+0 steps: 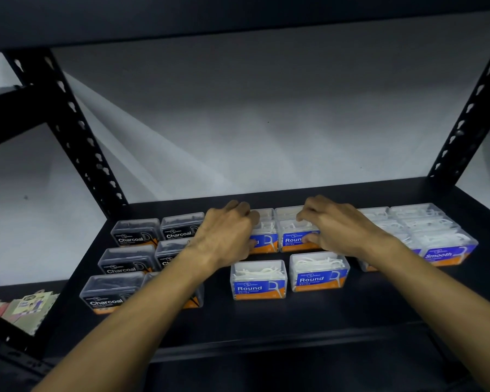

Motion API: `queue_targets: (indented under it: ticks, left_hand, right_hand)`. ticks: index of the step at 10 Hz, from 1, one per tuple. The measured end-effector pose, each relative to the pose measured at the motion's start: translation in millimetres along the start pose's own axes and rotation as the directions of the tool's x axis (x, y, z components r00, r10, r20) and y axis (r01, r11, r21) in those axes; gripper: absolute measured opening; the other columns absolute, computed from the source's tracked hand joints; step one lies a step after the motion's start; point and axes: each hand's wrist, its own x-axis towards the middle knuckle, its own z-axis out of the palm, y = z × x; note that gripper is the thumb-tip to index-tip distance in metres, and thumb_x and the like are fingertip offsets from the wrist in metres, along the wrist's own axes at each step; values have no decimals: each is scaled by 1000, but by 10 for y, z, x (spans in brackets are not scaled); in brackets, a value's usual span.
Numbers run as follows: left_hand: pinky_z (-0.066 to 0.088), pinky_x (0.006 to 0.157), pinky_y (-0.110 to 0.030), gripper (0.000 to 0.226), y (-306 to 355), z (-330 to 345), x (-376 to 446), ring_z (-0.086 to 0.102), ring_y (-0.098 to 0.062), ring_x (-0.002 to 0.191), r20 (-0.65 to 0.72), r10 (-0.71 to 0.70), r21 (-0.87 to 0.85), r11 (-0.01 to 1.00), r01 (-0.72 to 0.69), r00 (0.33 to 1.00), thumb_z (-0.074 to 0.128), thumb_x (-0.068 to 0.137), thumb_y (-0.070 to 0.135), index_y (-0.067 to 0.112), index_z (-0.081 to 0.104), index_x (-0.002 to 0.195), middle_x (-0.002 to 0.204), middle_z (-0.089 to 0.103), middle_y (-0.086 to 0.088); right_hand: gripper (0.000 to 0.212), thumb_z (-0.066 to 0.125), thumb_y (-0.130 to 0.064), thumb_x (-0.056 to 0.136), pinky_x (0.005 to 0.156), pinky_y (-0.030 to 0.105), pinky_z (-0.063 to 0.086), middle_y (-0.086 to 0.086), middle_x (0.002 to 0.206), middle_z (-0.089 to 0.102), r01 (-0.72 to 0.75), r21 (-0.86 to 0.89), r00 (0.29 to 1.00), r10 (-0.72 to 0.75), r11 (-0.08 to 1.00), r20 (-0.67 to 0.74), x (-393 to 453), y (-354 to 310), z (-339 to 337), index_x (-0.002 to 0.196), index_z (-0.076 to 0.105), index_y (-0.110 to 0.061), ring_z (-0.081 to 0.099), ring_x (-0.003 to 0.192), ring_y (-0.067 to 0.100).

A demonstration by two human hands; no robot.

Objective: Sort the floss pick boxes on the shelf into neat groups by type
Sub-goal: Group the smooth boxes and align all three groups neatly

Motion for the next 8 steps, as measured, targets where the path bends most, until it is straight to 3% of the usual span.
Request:
queue_targets:
  ticks: [2, 4, 5, 6, 7, 8]
  left_hand:
    - [49, 84, -37, 49, -20, -75, -29, 48, -17, 118, 3, -42, -35, 998, 42, 999, 61, 87, 46, 24, 51, 130, 129, 53, 2]
    - [48, 81, -33, 45, 104, -254, -273, 50, -12, 114, -83, -92, -169, 983, 77, 992, 41, 94, 57, 28, 54, 127, 124, 56, 7]
    - [47, 88, -34, 60, 238, -280, -478, 46, -10, 119, -22, -67, -184, 981, 62, 998, 34, 89, 69, 30, 50, 132, 129, 53, 9]
    - [47, 84, -35, 69, 327, -214, -674, 45, -13, 119, -3, -24, -124, 992, 24, 1000, 48, 81, 73, 29, 47, 134, 131, 50, 7]
    - [50, 65, -35, 60, 427, -87, -766, 50, -17, 108, 7, -17, -39, 999, 18, 1000, 67, 76, 58, 24, 54, 124, 121, 55, 3]
    - [53, 46, -34, 53, 481, 28, -769, 57, -21, 92, -40, -65, -26, 998, 64, 997, 83, 64, 38, 17, 64, 109, 104, 61, -3]
  right_hand:
    - [50, 59, -43, 88, 84, 27, 44, -5, 128, 47, -13, 29, 999, 14, 999, -48, -33, 43, -3, 133, 48, -24, 45, 116, 12]
    - [31, 54, -40, 89, 66, 33, 52, -3, 104, 60, 14, 242, 917, 84, 970, -390, -330, -24, 72, 107, 67, -18, 55, 98, 15]
    - [36, 52, -46, 90, 61, 22, 47, -3, 100, 60, 36, 264, 880, 94, 964, -466, -570, -128, 166, 101, 70, -17, 53, 95, 12]
    - [47, 55, -56, 81, 63, 17, 43, -4, 105, 59, 22, 249, 892, 94, 968, -443, -768, -186, 295, 105, 71, -19, 49, 99, 10]
    - [58, 63, -59, 75, 61, 24, 48, 0, 113, 57, -4, 181, 900, 82, 983, -428, -882, -248, 432, 113, 66, -16, 48, 102, 13]
    - [67, 80, -43, 66, 57, 25, 47, 3, 119, 53, -37, 144, 902, 96, 989, -420, -909, -307, 534, 123, 60, -13, 47, 107, 17]
